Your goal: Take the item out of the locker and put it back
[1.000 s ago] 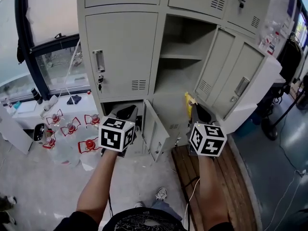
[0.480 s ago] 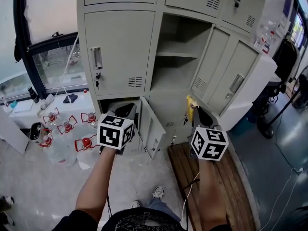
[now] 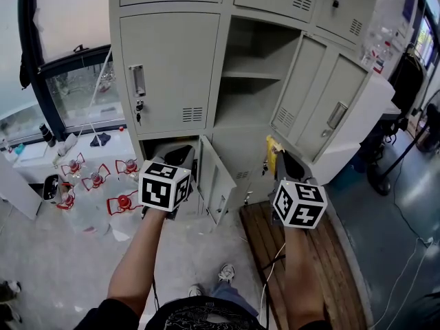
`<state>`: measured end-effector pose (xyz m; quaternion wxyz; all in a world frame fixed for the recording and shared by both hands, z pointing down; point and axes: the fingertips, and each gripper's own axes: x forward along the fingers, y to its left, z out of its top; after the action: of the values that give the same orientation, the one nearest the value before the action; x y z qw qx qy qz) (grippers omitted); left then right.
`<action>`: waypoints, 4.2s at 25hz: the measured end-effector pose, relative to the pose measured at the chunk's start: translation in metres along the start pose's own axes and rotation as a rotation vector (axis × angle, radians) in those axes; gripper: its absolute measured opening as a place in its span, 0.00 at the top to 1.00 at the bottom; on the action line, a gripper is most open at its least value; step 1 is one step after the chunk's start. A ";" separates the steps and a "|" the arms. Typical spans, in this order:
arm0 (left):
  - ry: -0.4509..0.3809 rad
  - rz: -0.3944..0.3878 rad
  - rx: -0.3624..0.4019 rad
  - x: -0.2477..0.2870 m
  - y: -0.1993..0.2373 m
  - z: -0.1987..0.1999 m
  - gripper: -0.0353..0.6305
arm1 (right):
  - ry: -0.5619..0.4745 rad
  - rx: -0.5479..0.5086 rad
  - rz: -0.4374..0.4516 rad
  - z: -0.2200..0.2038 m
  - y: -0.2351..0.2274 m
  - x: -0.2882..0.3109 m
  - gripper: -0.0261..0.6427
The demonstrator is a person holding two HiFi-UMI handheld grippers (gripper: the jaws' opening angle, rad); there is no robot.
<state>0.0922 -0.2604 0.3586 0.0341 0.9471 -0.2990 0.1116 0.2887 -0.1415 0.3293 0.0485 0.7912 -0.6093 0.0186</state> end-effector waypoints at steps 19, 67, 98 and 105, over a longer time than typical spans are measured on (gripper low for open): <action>0.000 0.013 0.001 0.004 0.009 0.007 0.94 | -0.019 -0.021 0.028 0.015 0.005 0.023 0.92; -0.071 0.162 0.011 0.105 0.041 0.106 0.94 | -0.304 -0.223 0.130 0.201 -0.042 0.226 0.92; -0.071 0.333 -0.027 0.109 0.067 0.101 0.94 | -0.355 -0.355 0.342 0.196 0.014 0.289 0.92; -0.059 0.343 -0.027 0.112 0.065 0.097 0.94 | -0.294 -0.312 0.408 0.170 0.024 0.295 0.92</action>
<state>0.1623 -0.3891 0.2895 0.0183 0.8846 -0.4583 0.0838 0.3368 -0.4487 0.1879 0.0759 0.6296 -0.7518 -0.1805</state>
